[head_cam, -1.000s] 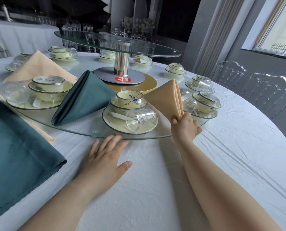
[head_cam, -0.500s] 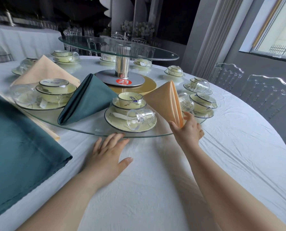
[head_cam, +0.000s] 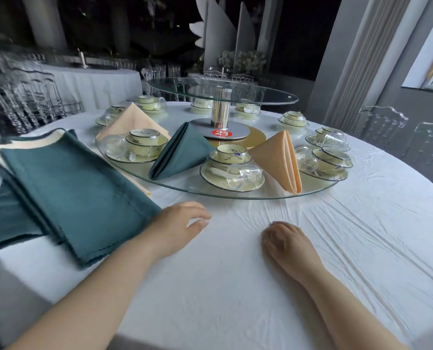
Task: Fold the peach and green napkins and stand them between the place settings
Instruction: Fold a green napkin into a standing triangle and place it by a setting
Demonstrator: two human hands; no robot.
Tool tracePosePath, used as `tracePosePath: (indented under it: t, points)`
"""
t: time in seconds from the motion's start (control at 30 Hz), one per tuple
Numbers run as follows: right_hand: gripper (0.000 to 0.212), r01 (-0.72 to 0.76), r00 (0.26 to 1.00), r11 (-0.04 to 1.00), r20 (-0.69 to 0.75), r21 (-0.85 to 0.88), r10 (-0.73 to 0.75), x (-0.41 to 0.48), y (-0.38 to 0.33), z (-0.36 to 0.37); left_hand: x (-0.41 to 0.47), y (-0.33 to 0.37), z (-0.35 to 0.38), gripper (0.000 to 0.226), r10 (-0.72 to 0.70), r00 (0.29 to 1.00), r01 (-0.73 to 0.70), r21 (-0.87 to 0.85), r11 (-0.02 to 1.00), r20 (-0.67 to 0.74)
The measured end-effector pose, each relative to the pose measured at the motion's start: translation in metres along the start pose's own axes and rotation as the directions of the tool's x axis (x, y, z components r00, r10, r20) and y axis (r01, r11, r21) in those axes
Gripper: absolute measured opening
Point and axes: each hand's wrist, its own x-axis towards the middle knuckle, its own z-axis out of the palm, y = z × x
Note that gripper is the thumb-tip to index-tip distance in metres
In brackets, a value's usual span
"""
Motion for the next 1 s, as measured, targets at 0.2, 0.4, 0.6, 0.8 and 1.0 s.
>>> tracePosePath:
  t: [0.2,0.4,0.6,0.8,1.0]
  points:
    - [0.023,-0.006,0.999,1.000,-0.048,-0.010,0.006,-0.002,0.000,0.001,-0.064,-0.079,-0.059,0.034,-0.300,0.933,0.317,0.060,0.947,-0.200]
    - [0.021,-0.022,0.999,1.000,-0.050,-0.005,0.021,-0.004,-0.004,0.001,-0.089,-0.130,-0.077,0.045,-0.413,0.896,0.398,-0.115,0.910,-0.164]
    - [0.019,-0.042,0.998,0.999,-0.037,0.013,0.042,-0.003,-0.005,0.002,-0.084,-0.130,-0.078,0.012,-0.404,0.856,0.418,-0.029,0.908,-0.323]
    - [0.029,-0.082,0.987,0.981,-0.121,0.173,0.104,-0.003,-0.014,-0.003,-0.074,-0.090,-0.099,0.018,-0.234,0.928,0.247,0.008,0.969,-0.291]
    - [0.078,0.305,0.949,0.897,-0.181,0.321,-0.258,-0.006,-0.109,0.012,-0.044,-0.045,-0.102,0.006,0.000,0.904,-0.012,-0.025,1.000,-0.427]
